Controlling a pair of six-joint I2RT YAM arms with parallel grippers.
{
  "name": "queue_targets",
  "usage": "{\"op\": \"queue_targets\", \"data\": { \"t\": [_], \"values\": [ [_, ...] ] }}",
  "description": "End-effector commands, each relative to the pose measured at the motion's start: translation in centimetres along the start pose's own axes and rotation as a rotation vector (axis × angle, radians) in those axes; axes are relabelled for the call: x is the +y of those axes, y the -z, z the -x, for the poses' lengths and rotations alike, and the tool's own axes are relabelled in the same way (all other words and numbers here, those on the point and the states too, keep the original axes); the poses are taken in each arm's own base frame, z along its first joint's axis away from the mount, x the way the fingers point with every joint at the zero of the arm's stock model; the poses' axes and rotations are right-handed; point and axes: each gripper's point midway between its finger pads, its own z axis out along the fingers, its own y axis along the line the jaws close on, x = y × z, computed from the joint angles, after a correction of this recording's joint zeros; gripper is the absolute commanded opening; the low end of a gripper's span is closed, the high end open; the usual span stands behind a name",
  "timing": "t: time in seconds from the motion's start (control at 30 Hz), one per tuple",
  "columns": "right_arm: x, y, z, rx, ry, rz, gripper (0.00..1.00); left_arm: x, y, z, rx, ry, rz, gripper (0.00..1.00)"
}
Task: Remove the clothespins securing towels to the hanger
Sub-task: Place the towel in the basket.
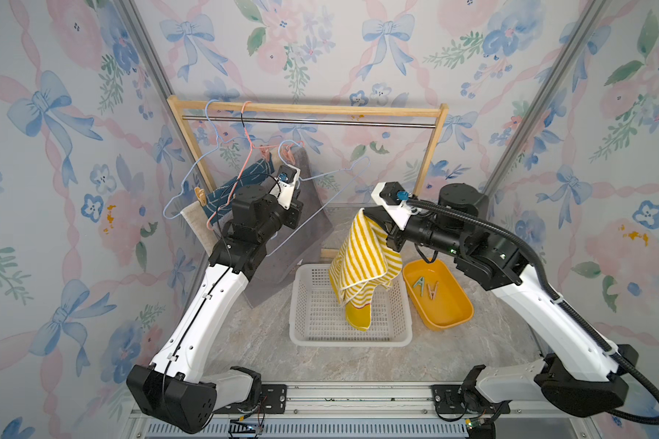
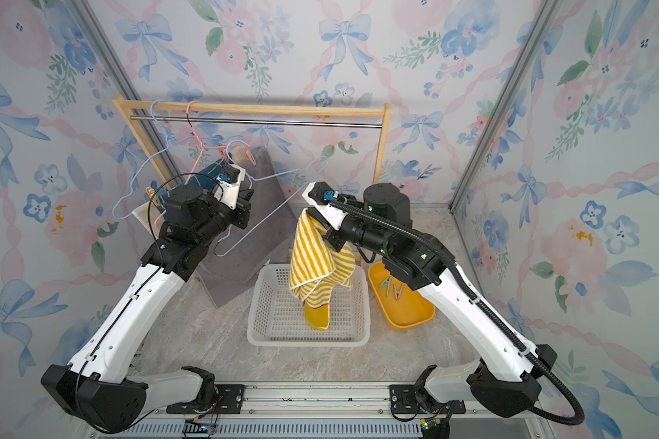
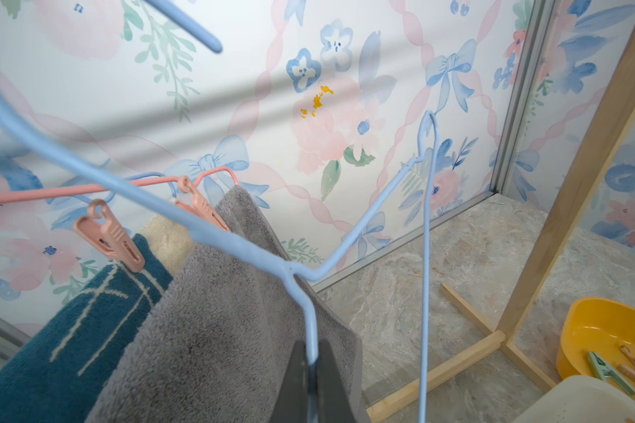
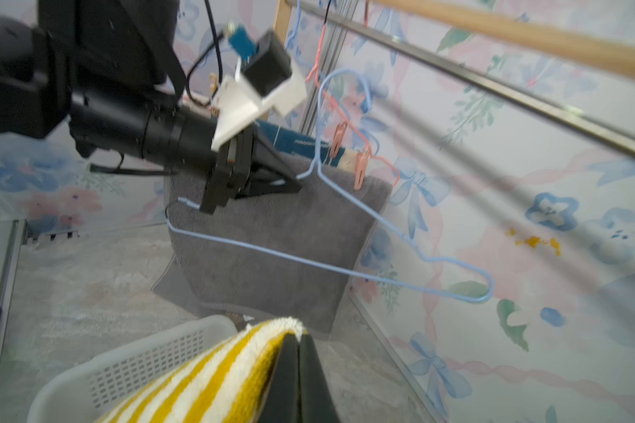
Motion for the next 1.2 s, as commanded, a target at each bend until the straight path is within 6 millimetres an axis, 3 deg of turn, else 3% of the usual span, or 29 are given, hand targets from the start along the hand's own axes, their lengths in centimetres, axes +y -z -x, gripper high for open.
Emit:
{"op": "queue_targets", "data": {
  "t": [0.0,0.37,0.57,0.6,0.63,0.67,0.73,0.97,1.17],
  "values": [
    [0.3,-2.0,-3.2,0.065,-0.029,-0.027,0.00,0.6,0.8,1.4,-0.048,0.003,0.032,0.00],
    [6.5,-7.3,-17.2,0.412,-0.122,0.127,0.00,0.1,2.0,2.4,-0.086,0.013,0.004,0.00],
    [9.3,-9.2,-23.0,0.522,-0.211,0.153,0.01,0.1,1.1,0.9,-0.050,0.038,0.011,0.00],
    [9.5,-9.3,-23.4,0.515,-0.227,0.147,0.07,0.1,0.9,0.5,-0.040,0.046,0.009,0.00],
    [9.6,-9.4,-23.8,0.502,-0.245,0.136,0.24,0.0,0.6,0.1,-0.031,0.055,0.005,0.00],
    [9.7,-9.4,-23.9,0.481,-0.256,0.127,0.40,-0.2,0.4,-0.3,-0.023,0.068,-0.001,0.00],
    [9.4,-9.3,-23.4,0.437,-0.262,0.098,0.54,-0.5,0.0,-0.8,-0.013,0.093,-0.013,0.00],
    [6.6,-7.5,-17.2,0.213,-0.246,-0.024,0.70,-2.1,-0.5,-1.5,-0.004,0.214,-0.099,0.00],
    [7.2,-6.4,-11.3,-0.004,-0.155,-0.144,0.76,-2.2,-1.1,-2.2,0.012,0.337,-0.105,0.00]
  ]
}}
